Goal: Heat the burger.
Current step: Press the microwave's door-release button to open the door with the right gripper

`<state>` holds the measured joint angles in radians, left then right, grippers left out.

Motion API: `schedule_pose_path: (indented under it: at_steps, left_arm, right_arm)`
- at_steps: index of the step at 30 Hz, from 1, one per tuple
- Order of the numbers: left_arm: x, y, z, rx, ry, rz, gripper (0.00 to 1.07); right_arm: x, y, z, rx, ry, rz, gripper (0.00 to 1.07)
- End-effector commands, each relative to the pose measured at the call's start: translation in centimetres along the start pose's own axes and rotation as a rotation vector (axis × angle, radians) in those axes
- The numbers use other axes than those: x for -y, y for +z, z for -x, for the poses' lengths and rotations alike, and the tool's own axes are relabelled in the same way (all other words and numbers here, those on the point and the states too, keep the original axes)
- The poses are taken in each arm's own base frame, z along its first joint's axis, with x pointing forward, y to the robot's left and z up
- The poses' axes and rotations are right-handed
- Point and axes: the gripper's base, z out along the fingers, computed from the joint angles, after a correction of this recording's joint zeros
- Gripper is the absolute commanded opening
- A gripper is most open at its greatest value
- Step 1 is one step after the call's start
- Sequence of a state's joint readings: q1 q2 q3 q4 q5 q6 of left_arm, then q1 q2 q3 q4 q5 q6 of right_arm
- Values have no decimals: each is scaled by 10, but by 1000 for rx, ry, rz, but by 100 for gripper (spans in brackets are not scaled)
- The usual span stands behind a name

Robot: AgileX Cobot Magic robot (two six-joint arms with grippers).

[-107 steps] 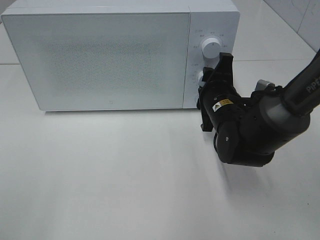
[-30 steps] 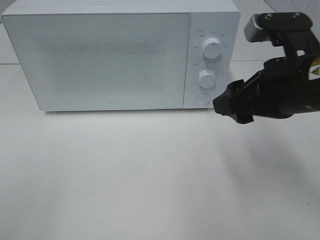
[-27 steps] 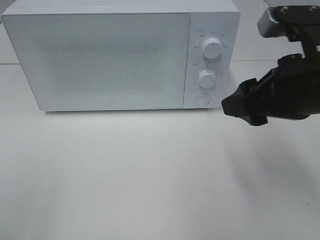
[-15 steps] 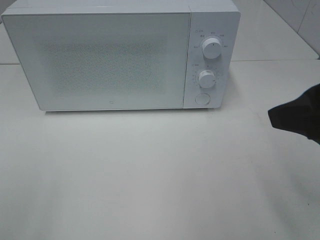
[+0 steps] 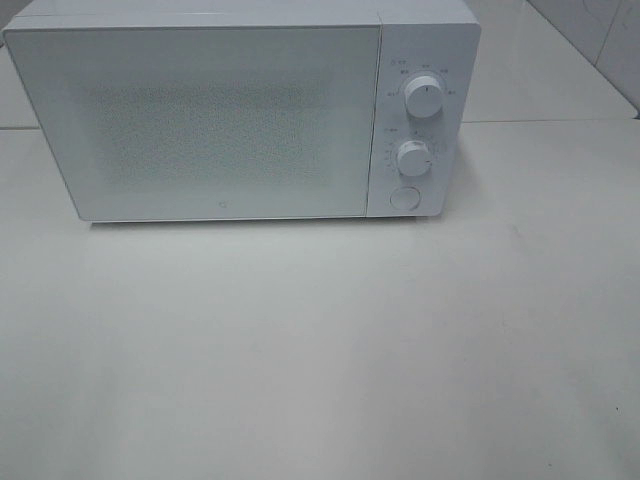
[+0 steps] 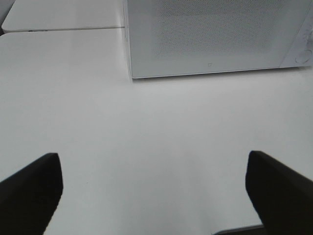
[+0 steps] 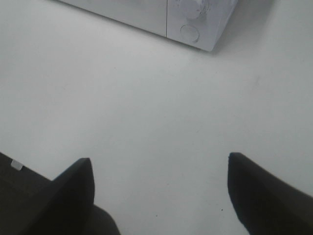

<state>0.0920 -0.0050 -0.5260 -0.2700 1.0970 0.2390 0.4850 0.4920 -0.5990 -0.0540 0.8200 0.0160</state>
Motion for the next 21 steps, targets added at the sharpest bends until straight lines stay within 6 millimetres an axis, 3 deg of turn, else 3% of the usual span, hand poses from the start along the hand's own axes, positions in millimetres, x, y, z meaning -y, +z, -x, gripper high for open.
schedule_pose_path:
  at_steps: [1,5,13,21]
  left_arm:
    - [1,-2,-1,28,-4,4,94]
    - [1,-2,-1,28,-4,4,94]
    - [1,-2,-1,28,-4,4,94]
    - [1,-2,-1,28,-4,4,94]
  right_arm:
    - [4,-8,-12,43,14,-39,76]
    - [8,-20,-35,119,89,-129,76]
    - [6,-46,-55,247,182,-266,76]
    - [0,-50,-77,253,220,-307,76]
